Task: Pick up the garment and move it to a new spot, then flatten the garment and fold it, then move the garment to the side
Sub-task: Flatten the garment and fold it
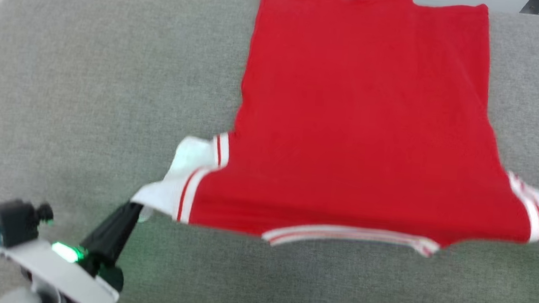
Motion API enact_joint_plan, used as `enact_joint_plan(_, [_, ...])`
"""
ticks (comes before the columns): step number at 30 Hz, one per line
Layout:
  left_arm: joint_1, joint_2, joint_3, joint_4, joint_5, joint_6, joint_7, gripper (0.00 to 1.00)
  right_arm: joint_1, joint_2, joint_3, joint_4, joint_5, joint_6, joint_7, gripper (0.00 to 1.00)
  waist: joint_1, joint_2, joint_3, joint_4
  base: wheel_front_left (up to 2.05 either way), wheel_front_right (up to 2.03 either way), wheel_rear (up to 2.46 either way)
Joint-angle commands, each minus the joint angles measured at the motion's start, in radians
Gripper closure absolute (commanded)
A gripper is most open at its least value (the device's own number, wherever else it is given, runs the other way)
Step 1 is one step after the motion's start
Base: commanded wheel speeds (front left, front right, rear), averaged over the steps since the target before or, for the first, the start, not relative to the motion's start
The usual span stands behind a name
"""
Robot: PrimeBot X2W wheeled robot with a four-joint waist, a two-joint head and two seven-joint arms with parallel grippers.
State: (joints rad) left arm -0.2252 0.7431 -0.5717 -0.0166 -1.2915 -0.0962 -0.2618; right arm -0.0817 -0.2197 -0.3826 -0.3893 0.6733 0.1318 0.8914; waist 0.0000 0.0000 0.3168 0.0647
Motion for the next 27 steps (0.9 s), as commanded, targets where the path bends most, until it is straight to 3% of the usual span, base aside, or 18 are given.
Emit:
enact_joint_plan(1, [0.049,0.002,0.028,-0.026,0.017,0.012,-0.003,1.0,0.032,0.008,-0.021,-0.023,0.01,-0.002,0.003,1.0,0.0,0.0,0.007,-0.002,0.0,0.0,0.0])
enact_joint_plan(8, [0.187,0.009,0.116,-0.142,0.055,0.054,-0.003,1.0,0.12,0.025,-0.043,-0.094,0.002,-0.002,0.0,1.0,0.0,0.0,0.015,-0.007,0.0,0.0,0.0])
enact_joint_plan(12, [0.206,0.023,0.109,-0.172,0.091,0.077,0.002,1.0,0.128,0.025,-0.013,-0.09,-0.008,-0.002,0.008,1.0,0.0,0.0,0.016,-0.014,0.0,0.0,0.0])
enact_joint_plan(22, [0.121,-0.051,0.005,-0.045,0.205,0.115,0.036,1.0,0.124,0.01,0.074,0.072,-0.057,-0.002,-0.022,1.0,0.0,0.0,0.0,-0.007,0.0,0.0,0.0])
enact_joint_plan(27, [0.073,-0.103,-0.048,0.059,0.249,0.099,0.051,1.0,0.11,0.007,0.128,0.161,-0.078,-0.002,-0.049,1.0,0.0,0.0,-0.007,0.0,0.0,0.0,0.0])
